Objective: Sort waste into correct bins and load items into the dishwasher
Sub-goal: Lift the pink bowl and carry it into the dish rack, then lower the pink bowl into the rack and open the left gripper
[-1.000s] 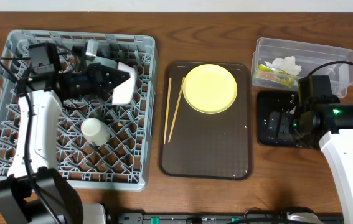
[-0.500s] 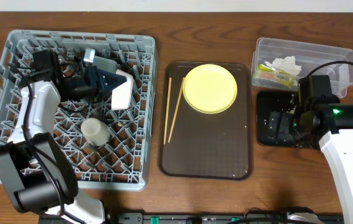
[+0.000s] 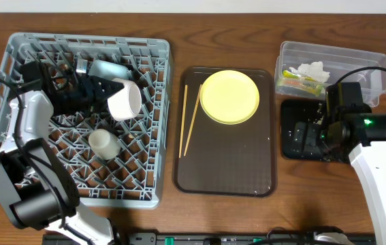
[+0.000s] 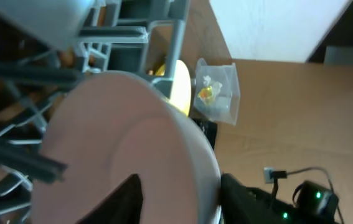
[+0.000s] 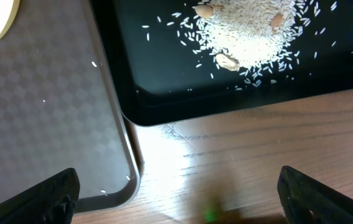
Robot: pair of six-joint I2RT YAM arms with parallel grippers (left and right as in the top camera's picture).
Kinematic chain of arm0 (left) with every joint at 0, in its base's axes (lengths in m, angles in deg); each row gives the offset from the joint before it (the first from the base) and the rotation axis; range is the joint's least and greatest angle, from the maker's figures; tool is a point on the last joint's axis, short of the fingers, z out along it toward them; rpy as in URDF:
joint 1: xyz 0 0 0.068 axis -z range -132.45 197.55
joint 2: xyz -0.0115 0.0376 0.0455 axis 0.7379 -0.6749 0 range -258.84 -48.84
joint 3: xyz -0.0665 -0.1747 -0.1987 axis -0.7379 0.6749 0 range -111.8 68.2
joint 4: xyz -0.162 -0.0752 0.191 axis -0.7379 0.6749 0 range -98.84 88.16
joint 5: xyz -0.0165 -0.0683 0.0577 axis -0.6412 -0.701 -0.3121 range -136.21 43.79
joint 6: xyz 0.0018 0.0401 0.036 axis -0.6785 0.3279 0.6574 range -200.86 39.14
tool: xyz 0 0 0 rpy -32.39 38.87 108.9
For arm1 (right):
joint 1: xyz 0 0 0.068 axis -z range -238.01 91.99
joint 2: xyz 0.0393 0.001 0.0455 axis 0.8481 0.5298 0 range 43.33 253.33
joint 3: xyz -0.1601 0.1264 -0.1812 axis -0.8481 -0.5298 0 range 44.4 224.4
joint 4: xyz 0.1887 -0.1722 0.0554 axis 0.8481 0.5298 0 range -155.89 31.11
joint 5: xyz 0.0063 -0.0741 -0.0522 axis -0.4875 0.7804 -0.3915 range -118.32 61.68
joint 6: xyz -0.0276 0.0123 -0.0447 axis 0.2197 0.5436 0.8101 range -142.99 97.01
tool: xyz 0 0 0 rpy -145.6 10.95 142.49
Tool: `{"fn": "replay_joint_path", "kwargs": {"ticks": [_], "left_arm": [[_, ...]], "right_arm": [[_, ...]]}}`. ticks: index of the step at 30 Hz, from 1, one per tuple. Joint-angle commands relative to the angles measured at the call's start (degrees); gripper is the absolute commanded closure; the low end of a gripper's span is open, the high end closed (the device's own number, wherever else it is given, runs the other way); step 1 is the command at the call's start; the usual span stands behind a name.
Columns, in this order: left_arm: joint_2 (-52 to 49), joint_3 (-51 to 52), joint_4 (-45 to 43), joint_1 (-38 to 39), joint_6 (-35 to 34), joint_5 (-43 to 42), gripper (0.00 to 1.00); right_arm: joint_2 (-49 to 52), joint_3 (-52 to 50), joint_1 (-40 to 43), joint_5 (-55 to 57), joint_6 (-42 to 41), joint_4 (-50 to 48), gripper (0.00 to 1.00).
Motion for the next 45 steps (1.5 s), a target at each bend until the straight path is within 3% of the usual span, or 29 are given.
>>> {"fn": "replay_joint_path", "kwargs": {"ticks": [1,6,13,15,20,23,36,45], "left_arm": [[-1.70,0.96,0.39,-1.51,0.76,8.85,0.48],[-1.62,0.96,0.42,-3.08,0.74,8.85,0.35],[-1.44,0.94,1.57,-4.85,0.68,8.83,0.34],[-1.42,0.94,3.19,-4.83,-0.66,8.81,0.37],[-1.42,0.94,4.90,-4.79,-4.42,6.27,0.85],[-1.38,0.94,4.96,-4.79,-4.44,5.55,0.94],[-1.36,0.94,6.19,-4.61,-8.57,2.32,0.94],[-1.36,0.94,3.41,-4.61,-21.66,2.34,0.94]], "right_arm": [[-0.68,0.79,0.46,0.79,0.33,-0.04,0.01],[-0.68,0.79,0.46,0.76,0.31,-0.07,0.01],[-0.68,0.79,0.46,0.76,0.31,-0.07,0.01],[-0.68,0.79,0.46,0.76,0.31,-0.15,0.01],[-0.68,0.79,0.46,0.76,0.31,-0.22,0.01],[-0.68,0.79,0.46,0.79,0.33,-0.24,0.01],[-0.68,0.79,0.46,0.79,0.31,-0.26,0.01],[-0.68,0.79,0.46,0.76,0.74,-0.39,0.01]]}}
